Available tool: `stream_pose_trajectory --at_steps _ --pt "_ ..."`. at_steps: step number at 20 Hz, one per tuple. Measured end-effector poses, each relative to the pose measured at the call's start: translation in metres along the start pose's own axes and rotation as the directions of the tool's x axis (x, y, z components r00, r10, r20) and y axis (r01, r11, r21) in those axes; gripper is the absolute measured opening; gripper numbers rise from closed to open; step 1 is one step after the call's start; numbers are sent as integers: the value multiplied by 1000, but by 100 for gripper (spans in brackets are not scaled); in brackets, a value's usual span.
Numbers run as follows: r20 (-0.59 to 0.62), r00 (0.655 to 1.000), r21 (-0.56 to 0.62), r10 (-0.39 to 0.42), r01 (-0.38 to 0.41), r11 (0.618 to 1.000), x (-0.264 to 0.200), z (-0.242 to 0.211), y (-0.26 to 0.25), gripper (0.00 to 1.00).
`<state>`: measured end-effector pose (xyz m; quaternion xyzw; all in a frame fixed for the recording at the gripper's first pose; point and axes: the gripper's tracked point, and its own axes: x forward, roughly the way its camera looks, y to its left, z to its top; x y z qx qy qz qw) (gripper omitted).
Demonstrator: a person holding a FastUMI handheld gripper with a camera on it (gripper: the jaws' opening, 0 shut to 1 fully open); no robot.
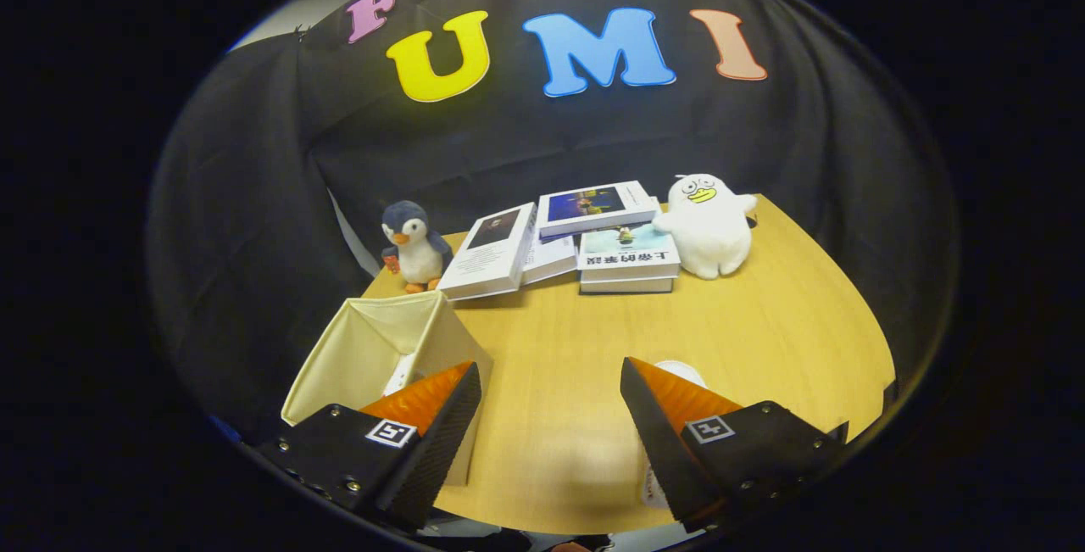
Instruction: Open the storage box then place both shoes into the box .Put the left shoe in first, then the right shoe, with the right side of both shoes facing outward in a uniform manner.
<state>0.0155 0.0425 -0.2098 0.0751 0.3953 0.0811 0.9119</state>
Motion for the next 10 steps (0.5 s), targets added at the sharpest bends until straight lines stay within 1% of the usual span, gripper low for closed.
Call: stream_pose_trajectory --at_steps 4,10 --pt "-20 997 -5 -73 73 997 2 -13 -54 100" --pt "-104 985 11 -138 140 990 21 -55 -113 100"
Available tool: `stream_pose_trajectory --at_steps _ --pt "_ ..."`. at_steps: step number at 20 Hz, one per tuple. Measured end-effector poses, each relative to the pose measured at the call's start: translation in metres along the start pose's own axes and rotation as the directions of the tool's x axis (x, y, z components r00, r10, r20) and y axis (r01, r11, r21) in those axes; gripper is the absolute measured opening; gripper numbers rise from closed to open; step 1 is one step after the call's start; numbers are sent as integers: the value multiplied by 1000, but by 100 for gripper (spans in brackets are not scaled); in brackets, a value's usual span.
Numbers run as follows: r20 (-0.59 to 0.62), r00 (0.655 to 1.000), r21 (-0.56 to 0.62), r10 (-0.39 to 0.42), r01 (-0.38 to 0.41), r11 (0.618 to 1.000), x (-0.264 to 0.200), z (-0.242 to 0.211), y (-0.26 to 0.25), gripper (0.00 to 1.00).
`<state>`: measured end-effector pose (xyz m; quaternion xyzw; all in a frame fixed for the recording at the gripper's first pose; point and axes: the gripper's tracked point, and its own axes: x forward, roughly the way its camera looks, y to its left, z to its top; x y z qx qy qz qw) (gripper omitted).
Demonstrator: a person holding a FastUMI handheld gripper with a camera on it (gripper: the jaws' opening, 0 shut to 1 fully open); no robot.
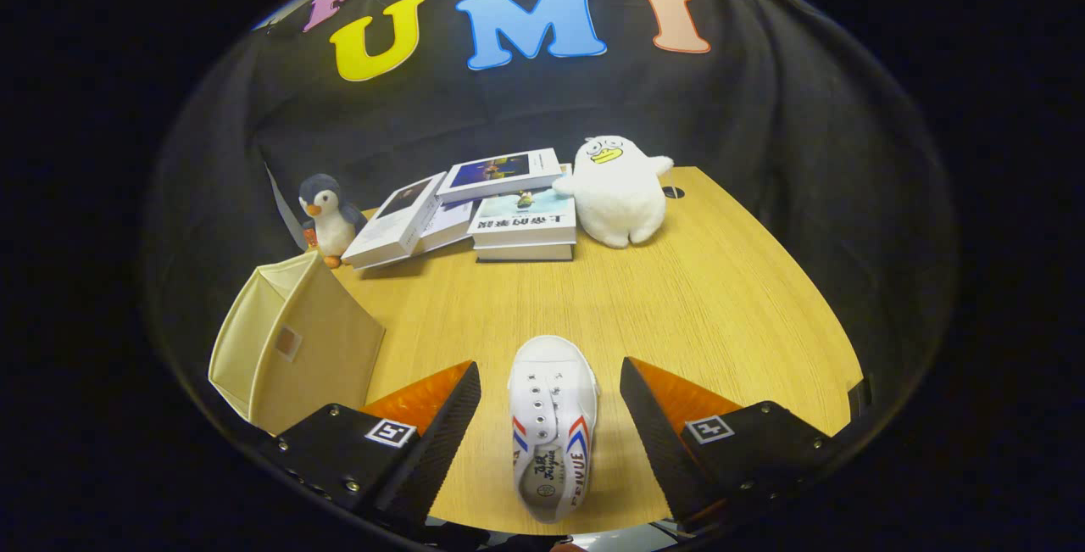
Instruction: Open the storage box then place both shoes into the box .Put the left shoe in first, then the right shoe, with the right side of both shoes facing outward in a uniform manner.
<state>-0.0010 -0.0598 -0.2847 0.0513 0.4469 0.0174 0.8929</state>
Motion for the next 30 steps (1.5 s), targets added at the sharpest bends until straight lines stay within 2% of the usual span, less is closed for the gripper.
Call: stream_pose_trajectory --at_steps 9,18,22,24,25,27,28,29,30 --pt "-144 987 -54 -73 66 996 35 -59 -42 100" --pt "-224 973 -133 -50 20 991 61 -82 -22 100" --pt "-253 967 -124 -18 -14 992 65 -85 -15 94" --pt "-266 964 -102 5 -33 994 66 -86 -9 78" --pt "-272 962 -99 6 -34 995 66 -87 -6 65" --pt "-274 962 -121 -11 -23 992 65 -87 -7 53" --pt "-270 963 -119 -18 -14 993 66 -85 -8 53" --pt "-287 958 -113 -14 -20 993 66 -88 -8 38" --pt "-295 955 -100 -11 -19 995 65 -86 -9 39"
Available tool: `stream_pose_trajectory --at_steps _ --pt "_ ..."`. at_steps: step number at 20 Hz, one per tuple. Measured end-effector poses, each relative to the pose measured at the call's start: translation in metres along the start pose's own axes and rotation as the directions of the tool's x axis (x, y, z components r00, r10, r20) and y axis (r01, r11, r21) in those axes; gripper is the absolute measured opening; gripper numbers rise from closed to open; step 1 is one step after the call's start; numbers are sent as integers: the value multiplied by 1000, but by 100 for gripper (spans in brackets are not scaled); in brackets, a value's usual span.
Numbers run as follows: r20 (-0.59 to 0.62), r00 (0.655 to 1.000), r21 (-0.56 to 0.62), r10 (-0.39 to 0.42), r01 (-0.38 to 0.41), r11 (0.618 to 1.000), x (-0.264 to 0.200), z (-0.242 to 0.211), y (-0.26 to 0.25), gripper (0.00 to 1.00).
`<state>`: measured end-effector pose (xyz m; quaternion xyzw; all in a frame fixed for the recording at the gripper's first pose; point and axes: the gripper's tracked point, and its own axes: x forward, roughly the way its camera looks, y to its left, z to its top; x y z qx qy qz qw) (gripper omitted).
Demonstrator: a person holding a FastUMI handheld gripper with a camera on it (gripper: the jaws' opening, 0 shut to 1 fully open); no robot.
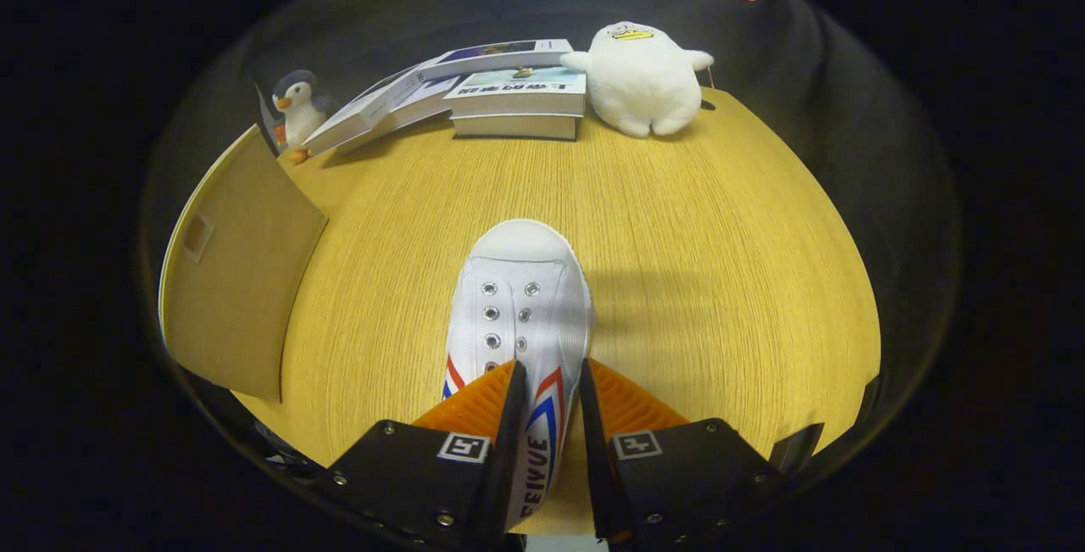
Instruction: Open the storage box then place both shoes into the box .Put the left shoe in first, then the right shoe, with the right side of both shoes facing outward in a uniform manner.
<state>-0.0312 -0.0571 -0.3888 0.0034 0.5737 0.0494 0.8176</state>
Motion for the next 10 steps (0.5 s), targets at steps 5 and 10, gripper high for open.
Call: stream_pose_trajectory --at_steps 5,10 --pt "22 999 118 -29 27 993 -2 5 -8 1" --pt "33 999 191 39 -45 981 -21 8 3 0"
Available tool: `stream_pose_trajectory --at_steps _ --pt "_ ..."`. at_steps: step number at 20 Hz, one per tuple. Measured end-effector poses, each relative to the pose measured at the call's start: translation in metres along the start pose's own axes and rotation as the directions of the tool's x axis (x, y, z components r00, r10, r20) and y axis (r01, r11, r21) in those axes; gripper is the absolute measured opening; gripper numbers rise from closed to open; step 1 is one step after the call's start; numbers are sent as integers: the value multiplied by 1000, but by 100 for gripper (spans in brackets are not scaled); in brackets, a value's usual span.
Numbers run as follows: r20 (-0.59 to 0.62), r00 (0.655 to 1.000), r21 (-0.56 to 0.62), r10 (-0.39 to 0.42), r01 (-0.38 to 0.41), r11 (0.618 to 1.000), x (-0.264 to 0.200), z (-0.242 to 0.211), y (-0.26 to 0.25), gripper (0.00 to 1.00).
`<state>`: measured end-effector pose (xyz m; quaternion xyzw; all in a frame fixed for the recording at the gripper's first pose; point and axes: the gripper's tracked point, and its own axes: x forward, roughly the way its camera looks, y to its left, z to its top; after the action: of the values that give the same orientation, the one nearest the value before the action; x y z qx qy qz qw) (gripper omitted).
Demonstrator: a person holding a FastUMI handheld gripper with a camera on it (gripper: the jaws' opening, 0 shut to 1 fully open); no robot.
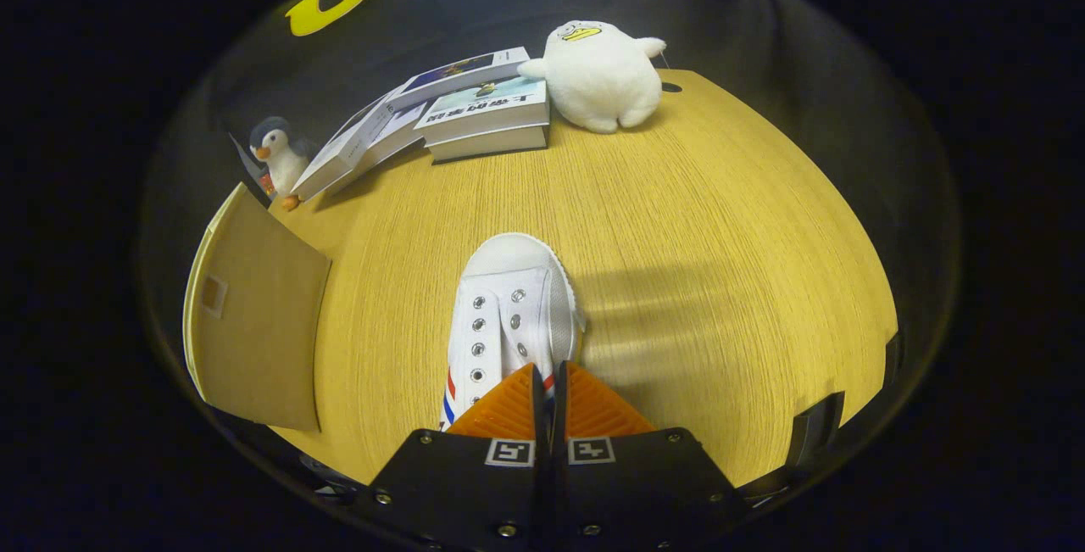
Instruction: Open the storage box then place both shoes into the box .Put the left shoe in first, then the right shoe, with the right side of both shoes facing outward in a uniform manner.
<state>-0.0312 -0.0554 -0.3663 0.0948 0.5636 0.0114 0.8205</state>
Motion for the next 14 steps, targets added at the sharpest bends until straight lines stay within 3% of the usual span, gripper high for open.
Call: stream_pose_trajectory --at_steps 6,14 --pt "37 994 126 103 -107 986 -31 20 28 0" --pt "95 972 148 217 -229 962 -81 49 100 0"
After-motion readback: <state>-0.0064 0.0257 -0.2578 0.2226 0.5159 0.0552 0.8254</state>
